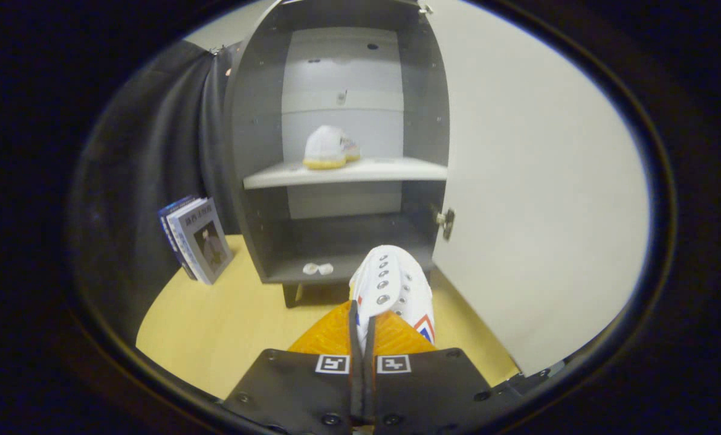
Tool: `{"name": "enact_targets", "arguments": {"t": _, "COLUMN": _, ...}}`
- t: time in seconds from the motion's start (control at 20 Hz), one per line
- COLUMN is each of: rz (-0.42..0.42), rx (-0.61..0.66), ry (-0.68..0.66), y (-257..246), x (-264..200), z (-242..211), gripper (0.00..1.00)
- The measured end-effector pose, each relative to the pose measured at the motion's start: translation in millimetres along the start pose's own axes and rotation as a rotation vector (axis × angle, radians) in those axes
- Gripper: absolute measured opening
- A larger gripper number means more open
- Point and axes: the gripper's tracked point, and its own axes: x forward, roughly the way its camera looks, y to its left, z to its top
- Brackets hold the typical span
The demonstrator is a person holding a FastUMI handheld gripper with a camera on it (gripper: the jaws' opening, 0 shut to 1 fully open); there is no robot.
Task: Open the shoe cabinet door, grab the shoes and put them into the shoe cabinet, then close the shoe cabinet door.
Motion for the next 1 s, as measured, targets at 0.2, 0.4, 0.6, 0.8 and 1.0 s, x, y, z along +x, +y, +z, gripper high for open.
{"name": "enact_targets", "arguments": {"t": 0.2, "rz": -0.013, "rx": -0.035, "ry": -0.079, "y": -2.3, "x": -0.5, "z": 77.4, "gripper": 0.02}}
{"name": "enact_targets", "arguments": {"t": 0.4, "rz": 0.002, "rx": -0.058, "ry": -0.132, "y": -9.4, "x": 25.2, "z": 141.2, "gripper": 0.02}}
{"name": "enact_targets", "arguments": {"t": 0.6, "rz": 0.047, "rx": -0.074, "ry": -0.142, "y": -14.3, "x": 75.1, "z": 186.6, "gripper": 0.02}}
{"name": "enact_targets", "arguments": {"t": 0.8, "rz": 0.053, "rx": -0.104, "ry": -0.130, "y": -25.8, "x": 143.4, "z": 217.1, "gripper": 0.02}}
{"name": "enact_targets", "arguments": {"t": 1.0, "rz": 0.063, "rx": -0.127, "ry": -0.106, "y": -26.9, "x": 206.3, "z": 230.6, "gripper": 0.02}}
